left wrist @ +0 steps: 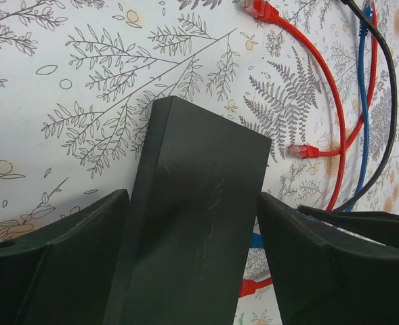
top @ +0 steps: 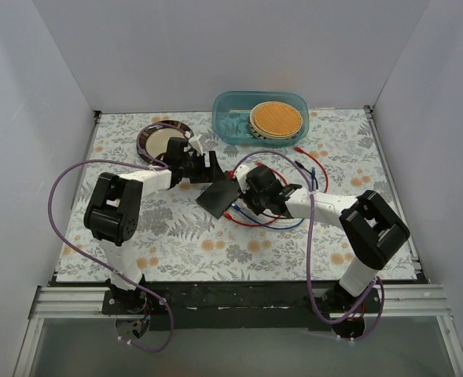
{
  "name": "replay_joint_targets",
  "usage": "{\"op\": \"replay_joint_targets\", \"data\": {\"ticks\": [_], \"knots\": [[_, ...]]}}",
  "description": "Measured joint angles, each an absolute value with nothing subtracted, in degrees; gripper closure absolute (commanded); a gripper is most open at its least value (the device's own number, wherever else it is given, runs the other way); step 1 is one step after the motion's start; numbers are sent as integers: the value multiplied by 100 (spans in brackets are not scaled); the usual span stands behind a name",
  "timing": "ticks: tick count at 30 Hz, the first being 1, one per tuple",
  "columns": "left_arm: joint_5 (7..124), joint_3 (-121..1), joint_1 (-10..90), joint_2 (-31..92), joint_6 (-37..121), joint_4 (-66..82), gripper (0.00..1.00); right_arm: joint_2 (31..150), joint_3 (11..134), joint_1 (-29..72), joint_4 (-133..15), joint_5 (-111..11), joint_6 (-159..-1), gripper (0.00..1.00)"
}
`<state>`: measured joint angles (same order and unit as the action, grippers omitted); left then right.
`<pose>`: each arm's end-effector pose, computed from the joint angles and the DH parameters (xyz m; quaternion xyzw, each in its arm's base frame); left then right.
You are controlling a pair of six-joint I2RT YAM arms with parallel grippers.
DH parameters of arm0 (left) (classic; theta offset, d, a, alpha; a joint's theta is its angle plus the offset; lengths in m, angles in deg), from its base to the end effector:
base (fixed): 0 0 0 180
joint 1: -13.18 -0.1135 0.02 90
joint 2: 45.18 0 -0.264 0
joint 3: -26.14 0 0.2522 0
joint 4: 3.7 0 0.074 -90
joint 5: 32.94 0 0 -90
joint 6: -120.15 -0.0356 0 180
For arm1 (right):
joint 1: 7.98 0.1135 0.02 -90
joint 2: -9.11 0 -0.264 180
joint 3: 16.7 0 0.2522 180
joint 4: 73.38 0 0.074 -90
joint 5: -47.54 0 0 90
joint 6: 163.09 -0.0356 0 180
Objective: Insert the plug into the switch port
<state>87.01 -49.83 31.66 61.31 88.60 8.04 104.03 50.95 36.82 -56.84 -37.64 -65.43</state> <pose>0.3641 -0.1404 0.1681 -0.2037 0.8659 -0.4282 0.1591 0.2475 0.2415 0.1852 -0.3914 0.8317 0.0881 0.3838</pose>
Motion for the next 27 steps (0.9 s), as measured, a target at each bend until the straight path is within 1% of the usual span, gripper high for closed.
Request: {"op": "replay_joint_targets", "data": {"ticks": [13, 27], "knots": [[8974, -4988, 3144, 6315, 8845, 691, 33, 10923, 5368, 3682, -5719, -3742, -6654, 99], [9186, -4916, 3107, 6481, 8858, 533, 35, 11111, 5495, 3682, -5721, -3667, -6809, 99]]}}
